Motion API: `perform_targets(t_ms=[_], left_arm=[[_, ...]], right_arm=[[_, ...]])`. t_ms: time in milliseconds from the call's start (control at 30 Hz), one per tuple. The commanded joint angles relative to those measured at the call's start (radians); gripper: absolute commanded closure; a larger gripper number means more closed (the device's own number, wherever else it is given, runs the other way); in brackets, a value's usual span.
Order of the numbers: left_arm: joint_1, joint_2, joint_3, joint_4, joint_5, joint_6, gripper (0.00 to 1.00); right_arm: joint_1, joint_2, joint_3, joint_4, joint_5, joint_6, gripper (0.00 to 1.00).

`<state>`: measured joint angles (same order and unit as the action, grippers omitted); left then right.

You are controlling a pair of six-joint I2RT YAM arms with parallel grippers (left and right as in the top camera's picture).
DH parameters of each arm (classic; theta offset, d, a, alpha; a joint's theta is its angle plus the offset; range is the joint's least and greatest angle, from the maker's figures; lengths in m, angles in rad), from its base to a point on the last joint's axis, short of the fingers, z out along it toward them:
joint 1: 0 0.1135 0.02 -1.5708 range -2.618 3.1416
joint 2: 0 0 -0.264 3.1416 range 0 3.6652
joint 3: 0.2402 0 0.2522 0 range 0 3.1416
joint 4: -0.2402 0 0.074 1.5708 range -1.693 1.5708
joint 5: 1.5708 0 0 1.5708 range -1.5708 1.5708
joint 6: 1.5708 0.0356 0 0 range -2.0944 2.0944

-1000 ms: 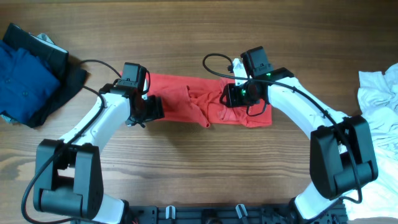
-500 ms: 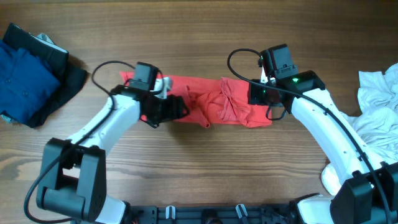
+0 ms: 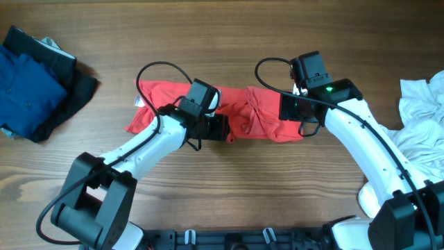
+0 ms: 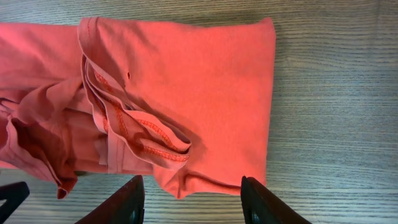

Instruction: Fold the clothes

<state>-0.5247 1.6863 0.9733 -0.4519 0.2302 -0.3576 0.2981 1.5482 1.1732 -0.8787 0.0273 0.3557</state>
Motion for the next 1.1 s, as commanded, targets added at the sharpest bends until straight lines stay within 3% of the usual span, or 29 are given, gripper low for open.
perform_targets(t_ms=[0, 233, 533, 633, 933, 1067], left_arm=[[-0.016, 0.040, -0.005, 0.007, -0.072, -0.048, 0.43], [-0.031, 0.110, -0.004, 0.046, -0.059, -0.048, 0.48], [-0.029, 0.066, -0.004, 0.063, 0.012, -0.048, 0.78], [-0.029, 0.066, -0.004, 0.060, 0.012, -0.048, 0.93], [0.023, -0.055, -0.003, 0.135, 0.020, -0.082, 0.93], [0.030, -0.042, -0.003, 0.145, 0.029, -0.097, 0.84]], right_arm=[[0.002, 0.006, 0.003, -0.002, -0.002, 0.014, 0.50], [0.002, 0.006, 0.003, -0.005, -0.005, 0.014, 0.50], [0.002, 0.006, 0.003, -0.003, -0.005, 0.013, 0.50], [0.002, 0.006, 0.003, -0.003, -0.005, 0.013, 0.50], [0.002, 0.006, 0.003, -0.005, -0.005, 0.013, 0.50], [0.002, 0.006, 0.003, -0.005, -0.005, 0.013, 0.50]])
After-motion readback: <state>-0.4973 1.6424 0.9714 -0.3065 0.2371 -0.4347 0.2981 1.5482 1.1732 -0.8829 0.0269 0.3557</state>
